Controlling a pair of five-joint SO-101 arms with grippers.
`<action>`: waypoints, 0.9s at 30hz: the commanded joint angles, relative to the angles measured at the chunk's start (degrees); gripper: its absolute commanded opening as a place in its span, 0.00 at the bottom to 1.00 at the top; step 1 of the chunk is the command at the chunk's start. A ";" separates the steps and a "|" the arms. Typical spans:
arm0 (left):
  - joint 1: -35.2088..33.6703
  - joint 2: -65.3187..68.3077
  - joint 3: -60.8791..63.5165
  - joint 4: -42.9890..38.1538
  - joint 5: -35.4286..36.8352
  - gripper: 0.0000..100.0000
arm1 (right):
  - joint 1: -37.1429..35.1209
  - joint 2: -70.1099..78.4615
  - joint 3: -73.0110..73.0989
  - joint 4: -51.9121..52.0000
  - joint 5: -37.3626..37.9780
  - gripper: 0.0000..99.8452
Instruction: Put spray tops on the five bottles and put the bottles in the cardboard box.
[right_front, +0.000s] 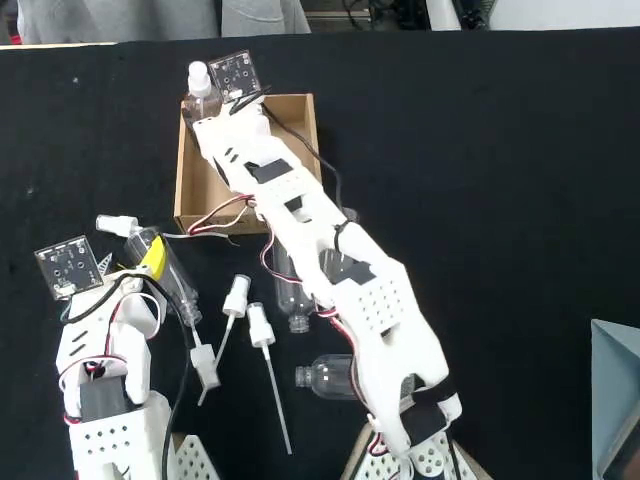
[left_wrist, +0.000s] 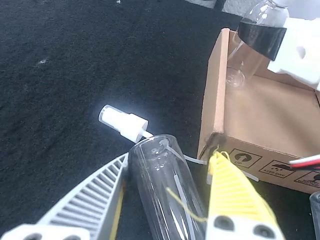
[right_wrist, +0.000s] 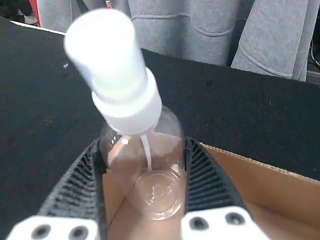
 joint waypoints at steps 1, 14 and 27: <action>-0.04 -0.62 -1.01 -1.32 -0.44 0.23 | 1.49 0.13 -3.38 3.78 -0.26 0.03; -0.04 -0.62 -1.01 -1.41 -0.44 0.23 | 1.58 0.40 -4.09 5.10 -0.09 0.03; -0.04 -0.62 -1.01 -1.41 -0.44 0.23 | 1.23 0.48 -4.35 8.53 -0.35 0.23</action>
